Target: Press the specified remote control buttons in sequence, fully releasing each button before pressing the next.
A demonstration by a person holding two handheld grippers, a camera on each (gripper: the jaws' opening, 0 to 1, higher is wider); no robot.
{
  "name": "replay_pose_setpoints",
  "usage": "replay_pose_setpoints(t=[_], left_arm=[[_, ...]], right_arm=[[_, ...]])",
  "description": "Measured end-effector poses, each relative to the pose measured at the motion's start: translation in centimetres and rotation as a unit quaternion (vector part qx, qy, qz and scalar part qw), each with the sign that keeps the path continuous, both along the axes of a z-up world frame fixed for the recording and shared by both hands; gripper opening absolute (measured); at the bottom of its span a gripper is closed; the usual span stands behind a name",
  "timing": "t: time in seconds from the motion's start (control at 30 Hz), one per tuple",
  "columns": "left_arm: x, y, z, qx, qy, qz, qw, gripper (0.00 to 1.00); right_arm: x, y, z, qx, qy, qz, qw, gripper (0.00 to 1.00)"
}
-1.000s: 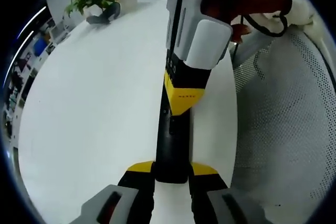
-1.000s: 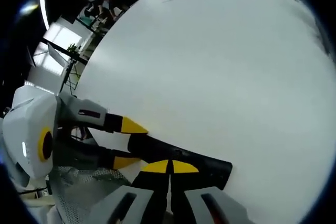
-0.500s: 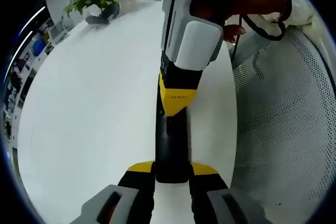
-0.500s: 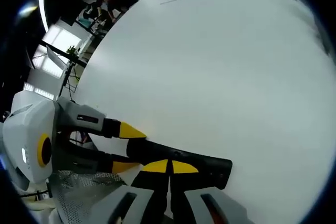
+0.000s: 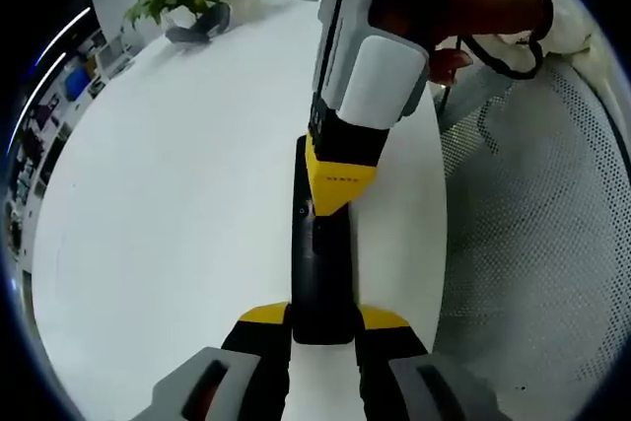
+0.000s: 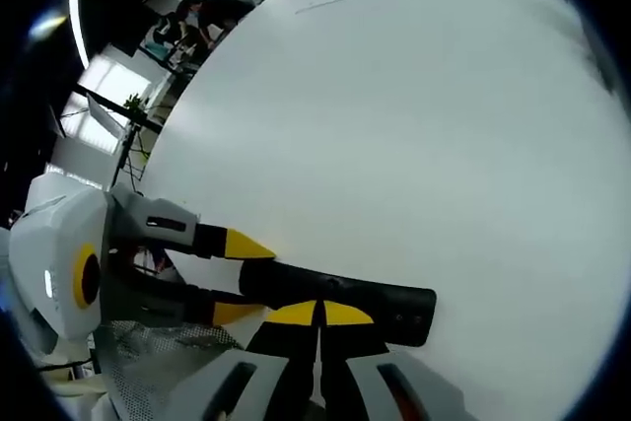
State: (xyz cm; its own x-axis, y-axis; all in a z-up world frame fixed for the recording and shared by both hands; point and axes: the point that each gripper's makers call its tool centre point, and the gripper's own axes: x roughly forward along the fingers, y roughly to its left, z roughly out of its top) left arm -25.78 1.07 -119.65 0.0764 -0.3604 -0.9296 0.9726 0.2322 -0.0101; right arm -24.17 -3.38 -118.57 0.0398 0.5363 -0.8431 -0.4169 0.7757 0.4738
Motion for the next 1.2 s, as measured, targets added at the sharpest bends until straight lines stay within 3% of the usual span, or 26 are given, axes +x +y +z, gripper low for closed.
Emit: replay_pose_setpoints(t=[0.8,1.2], left_arm=[[-0.1,0.0,0.0,-0.004,-0.001,0.001,1.0,0.24],[0.0,0.1,0.0,-0.009,0.002,0.001,1.0,0.24]], right_arm=[[-1.0,-0.3,-0.2,-0.022,0.015,0.024,0.9993,0.0],[-1.4,-0.1,-0.4,-0.055,0.004,0.059,0.9967,0.0]])
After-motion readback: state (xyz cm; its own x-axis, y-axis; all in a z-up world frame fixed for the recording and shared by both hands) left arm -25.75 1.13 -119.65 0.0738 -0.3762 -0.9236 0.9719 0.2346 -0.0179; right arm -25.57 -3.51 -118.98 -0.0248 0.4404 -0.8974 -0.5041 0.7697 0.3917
